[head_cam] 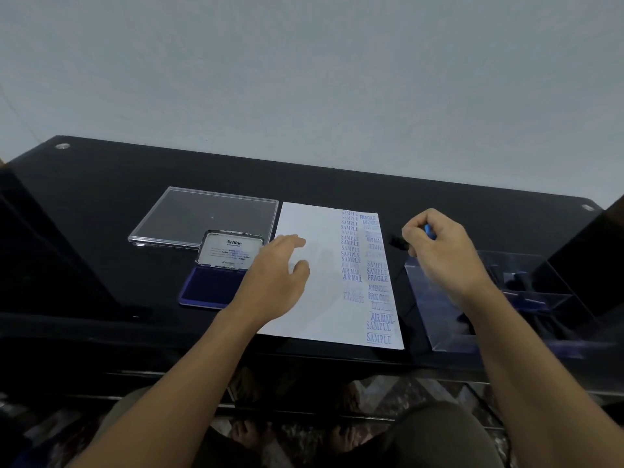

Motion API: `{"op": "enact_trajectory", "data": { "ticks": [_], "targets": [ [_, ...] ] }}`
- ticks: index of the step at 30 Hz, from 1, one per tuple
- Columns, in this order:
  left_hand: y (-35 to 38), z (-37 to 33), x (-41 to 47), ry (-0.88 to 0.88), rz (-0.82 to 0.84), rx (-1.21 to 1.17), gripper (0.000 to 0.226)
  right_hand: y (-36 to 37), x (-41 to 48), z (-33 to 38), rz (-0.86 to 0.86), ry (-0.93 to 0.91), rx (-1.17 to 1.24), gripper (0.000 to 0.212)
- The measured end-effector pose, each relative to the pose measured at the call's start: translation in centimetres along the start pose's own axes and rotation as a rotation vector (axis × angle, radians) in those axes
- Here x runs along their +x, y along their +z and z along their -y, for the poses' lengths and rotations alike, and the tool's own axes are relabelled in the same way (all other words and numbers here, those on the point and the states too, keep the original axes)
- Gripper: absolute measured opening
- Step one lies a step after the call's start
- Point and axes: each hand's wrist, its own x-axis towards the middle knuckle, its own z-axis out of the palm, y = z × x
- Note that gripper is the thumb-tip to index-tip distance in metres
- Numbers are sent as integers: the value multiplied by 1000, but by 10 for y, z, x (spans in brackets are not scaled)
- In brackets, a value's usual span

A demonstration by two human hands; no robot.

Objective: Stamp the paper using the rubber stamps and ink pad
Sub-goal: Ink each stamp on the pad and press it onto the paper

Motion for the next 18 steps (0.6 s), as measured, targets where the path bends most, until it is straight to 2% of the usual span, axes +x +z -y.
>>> {"op": "enact_trajectory", "data": {
  "ticks": [18],
  "targets": [
    [-21,7,-7,-17,-25,94,38,7,-3,3,-13,94,11,10]
  ]
}}
